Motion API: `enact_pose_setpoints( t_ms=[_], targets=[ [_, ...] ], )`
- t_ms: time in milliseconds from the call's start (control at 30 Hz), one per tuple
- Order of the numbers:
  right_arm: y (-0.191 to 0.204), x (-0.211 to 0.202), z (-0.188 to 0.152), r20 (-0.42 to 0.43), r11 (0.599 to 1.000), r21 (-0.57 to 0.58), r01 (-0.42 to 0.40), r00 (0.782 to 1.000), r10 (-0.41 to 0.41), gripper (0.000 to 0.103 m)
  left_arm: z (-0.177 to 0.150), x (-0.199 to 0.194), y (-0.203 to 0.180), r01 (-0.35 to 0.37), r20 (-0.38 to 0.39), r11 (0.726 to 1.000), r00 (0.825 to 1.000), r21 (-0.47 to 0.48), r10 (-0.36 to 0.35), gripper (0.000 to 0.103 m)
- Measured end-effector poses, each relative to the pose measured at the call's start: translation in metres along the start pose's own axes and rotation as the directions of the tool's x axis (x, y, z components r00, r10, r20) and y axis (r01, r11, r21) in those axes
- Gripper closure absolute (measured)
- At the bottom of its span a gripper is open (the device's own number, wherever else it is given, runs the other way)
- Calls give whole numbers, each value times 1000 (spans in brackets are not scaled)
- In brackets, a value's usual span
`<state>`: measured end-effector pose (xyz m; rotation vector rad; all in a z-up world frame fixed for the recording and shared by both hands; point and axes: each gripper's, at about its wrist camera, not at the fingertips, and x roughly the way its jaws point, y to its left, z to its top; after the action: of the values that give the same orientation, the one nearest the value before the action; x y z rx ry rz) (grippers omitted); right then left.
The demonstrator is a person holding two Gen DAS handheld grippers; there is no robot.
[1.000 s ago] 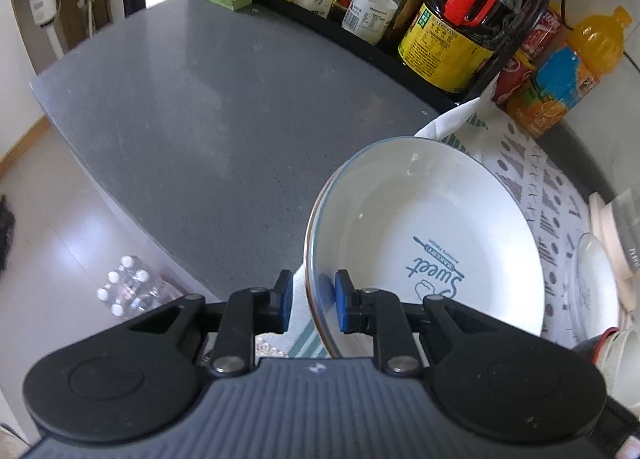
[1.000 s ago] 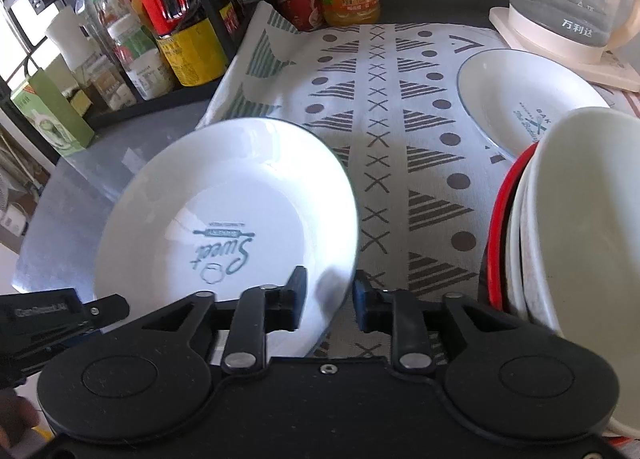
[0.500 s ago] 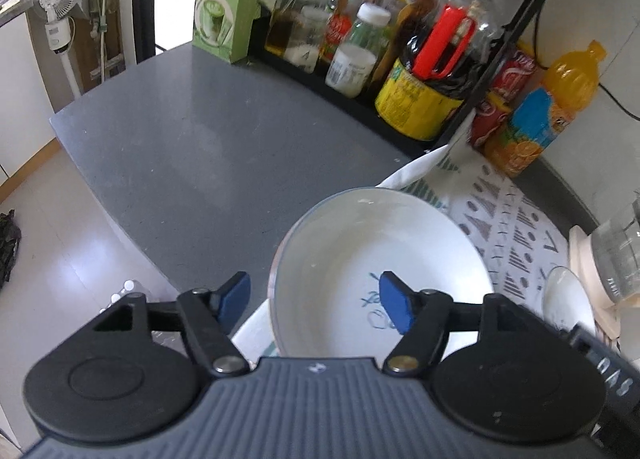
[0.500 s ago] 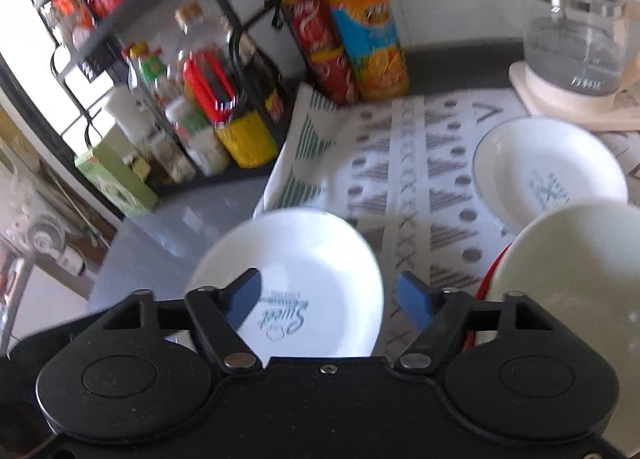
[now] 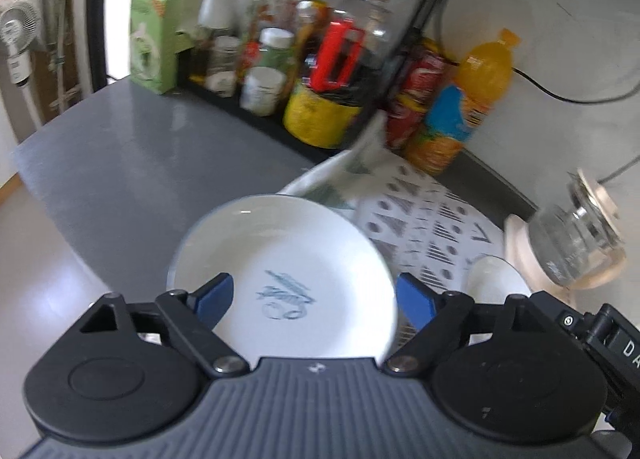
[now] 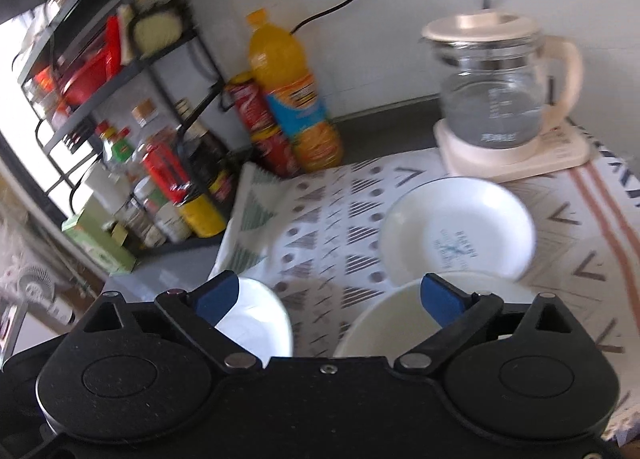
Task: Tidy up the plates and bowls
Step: 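Move both tools over to the 'BAKERY' plate beside the kettle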
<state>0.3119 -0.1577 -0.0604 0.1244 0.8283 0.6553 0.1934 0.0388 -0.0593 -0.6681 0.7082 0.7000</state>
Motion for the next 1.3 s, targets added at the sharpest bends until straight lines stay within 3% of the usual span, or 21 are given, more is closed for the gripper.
enact_pose_setpoints(
  t_ms=[467,1000,1300],
  targets=[
    [-69,-25,14,45,990,114,82,995,-87,4,-7,3,-70,95,-38,990,995,106,-91,16],
    [-128,4,32,-11,957,219,191,981,-193,0,1,58,-143,147,-100,959,987,241,-125,11],
    [-160,31,42,-101,926,311,215,976,-193,0,10,105,-171,189,-253,949,960,251,-125,11]
  ],
)
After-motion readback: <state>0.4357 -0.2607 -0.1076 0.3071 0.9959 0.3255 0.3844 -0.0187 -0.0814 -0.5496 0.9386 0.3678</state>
